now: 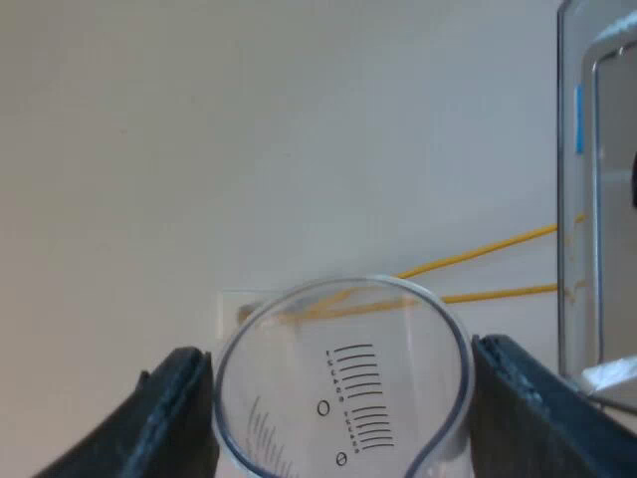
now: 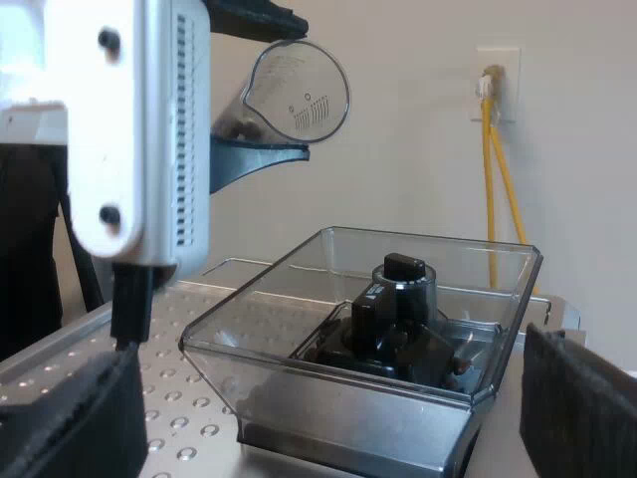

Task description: Pour the beans into the coffee machine

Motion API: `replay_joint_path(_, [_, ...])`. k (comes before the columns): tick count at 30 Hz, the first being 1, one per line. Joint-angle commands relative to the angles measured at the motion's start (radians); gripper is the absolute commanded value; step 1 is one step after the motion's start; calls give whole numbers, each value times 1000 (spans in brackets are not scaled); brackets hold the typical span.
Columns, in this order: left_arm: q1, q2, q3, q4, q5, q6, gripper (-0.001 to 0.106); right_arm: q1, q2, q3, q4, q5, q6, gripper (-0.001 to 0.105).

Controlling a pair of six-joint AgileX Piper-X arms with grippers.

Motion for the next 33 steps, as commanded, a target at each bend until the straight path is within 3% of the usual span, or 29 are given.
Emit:
replay_joint_path(1, [-4, -6, -9, -15, -26, 104, 2, -5, -9, -10, 0, -7, -12, 78])
replay_joint_path(9, [-4, -6, -9, 9, -32, 184, 2, -5, -9, -10, 0, -10, -12, 78])
replay_joint_path(11, [0, -6, -9, 31, -32, 257, 2, -5, -9, -10, 0, -10, -12, 78])
replay_joint_path(12, [2, -6, 0, 54, -32, 395, 2, -5, -9, -10, 0, -10, -12, 78])
replay_joint_path(19, [2, -6, 1, 55, -32, 551, 2, -5, -9, -10, 0, -10, -12, 78])
replay_joint_path(24, [2, -6, 1, 55, 35, 562, 2, -5, -9, -10, 0, -10, -12, 78])
replay_joint_path(29, [2, -6, 1, 55, 51, 621, 2, -5, -9, -10, 0, -10, -8, 78])
replay_joint_path(33, [2, -6, 1, 55, 77, 624, 2, -5, -9, -10, 0, -10, -5, 78])
